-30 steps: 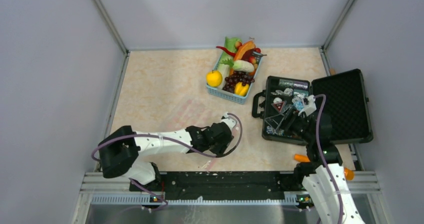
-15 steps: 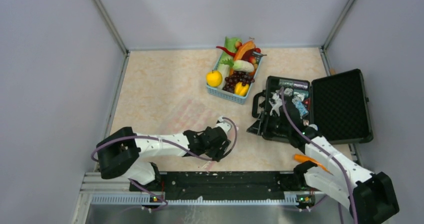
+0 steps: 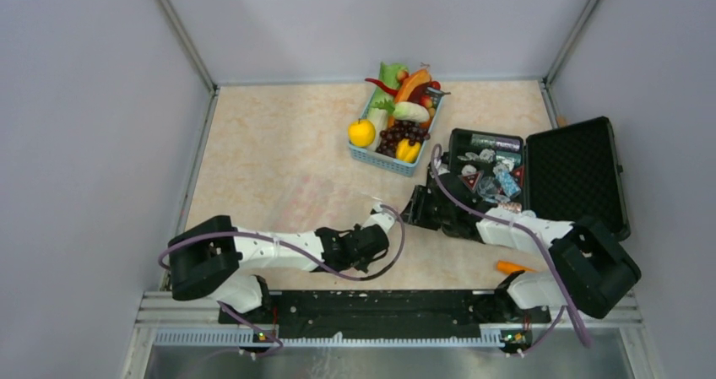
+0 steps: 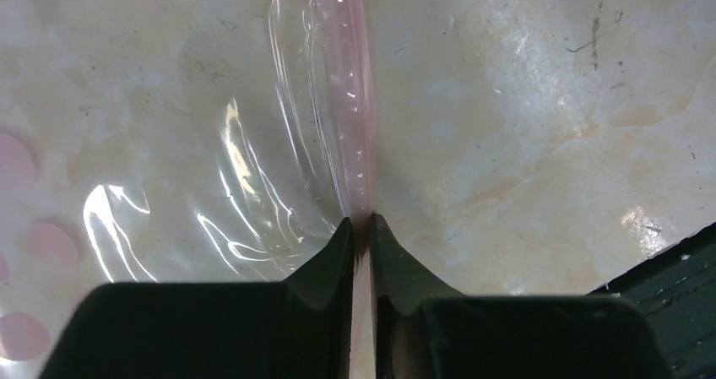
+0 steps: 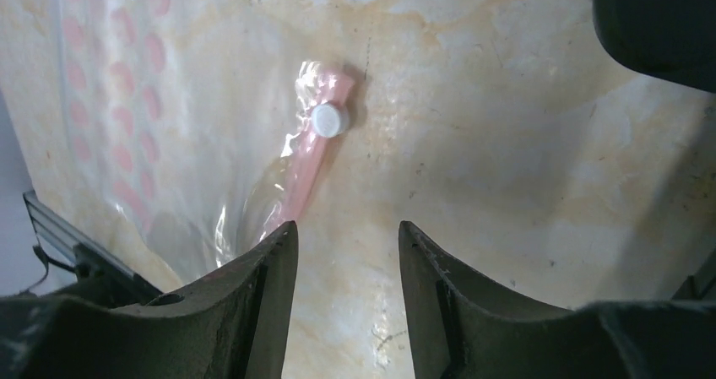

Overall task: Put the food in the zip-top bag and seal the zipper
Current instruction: Pick up the zipper food storage bag at the center of the board.

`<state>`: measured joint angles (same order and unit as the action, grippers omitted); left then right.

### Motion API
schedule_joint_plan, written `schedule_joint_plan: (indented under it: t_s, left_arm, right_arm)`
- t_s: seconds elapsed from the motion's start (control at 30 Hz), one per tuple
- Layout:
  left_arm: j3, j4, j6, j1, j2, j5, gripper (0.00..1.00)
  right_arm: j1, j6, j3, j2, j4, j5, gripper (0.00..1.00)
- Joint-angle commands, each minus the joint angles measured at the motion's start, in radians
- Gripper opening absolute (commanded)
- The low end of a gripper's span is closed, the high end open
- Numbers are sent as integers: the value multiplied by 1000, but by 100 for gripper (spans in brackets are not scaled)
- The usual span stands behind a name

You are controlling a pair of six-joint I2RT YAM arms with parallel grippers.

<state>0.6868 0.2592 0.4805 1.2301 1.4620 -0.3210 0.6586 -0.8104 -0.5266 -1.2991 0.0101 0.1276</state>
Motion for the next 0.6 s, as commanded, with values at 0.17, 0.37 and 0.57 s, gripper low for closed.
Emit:
schedule_joint_plan:
  t_s: [0.17, 0.37, 0.57]
  left_arm:
    - [-45, -17, 30, 6, -84, -38, 0]
    - [-70, -41, 18, 6, -213, -52, 0]
    - [-78, -66, -6, 6, -270, -13, 0]
  right_arm:
    - [46, -148, 38, -97, 319, -52, 48]
    - [80, -194, 77, -118, 479, -11, 53]
    - [84, -258, 105, -122, 667, 64, 54]
